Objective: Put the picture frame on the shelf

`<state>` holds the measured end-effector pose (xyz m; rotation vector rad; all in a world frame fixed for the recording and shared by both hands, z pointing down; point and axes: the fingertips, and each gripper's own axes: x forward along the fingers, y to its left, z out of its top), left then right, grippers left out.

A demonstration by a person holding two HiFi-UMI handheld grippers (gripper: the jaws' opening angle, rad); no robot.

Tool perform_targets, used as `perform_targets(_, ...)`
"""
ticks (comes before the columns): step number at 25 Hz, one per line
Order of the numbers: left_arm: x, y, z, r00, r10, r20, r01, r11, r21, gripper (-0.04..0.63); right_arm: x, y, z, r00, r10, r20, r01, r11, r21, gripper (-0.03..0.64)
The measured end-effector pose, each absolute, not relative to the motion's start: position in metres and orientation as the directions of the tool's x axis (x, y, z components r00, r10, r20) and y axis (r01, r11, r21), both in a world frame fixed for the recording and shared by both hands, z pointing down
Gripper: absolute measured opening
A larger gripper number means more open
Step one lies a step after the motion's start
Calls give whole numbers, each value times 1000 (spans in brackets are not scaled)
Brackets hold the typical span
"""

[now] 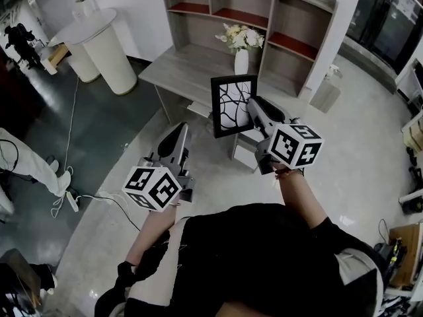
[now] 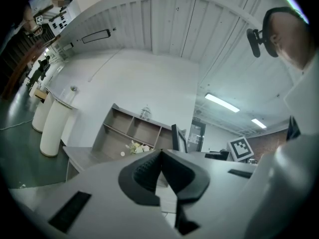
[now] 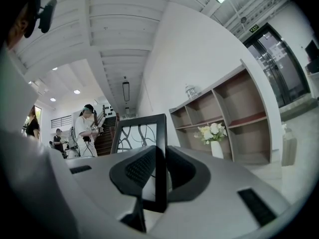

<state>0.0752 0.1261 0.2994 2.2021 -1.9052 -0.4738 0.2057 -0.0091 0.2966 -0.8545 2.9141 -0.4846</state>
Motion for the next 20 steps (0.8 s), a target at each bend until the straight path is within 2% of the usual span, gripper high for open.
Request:
perform_targets(7,74,83,309,114,-983,-143,-918,-159,364,9,189,-56,295,-874,-484,-26,-451,831,-326,75)
perform_targets(20,62,48,340,68,-995,-73,-924,-91,372,9,169,-89,353,-899,-431,78,-427,821,-378,74)
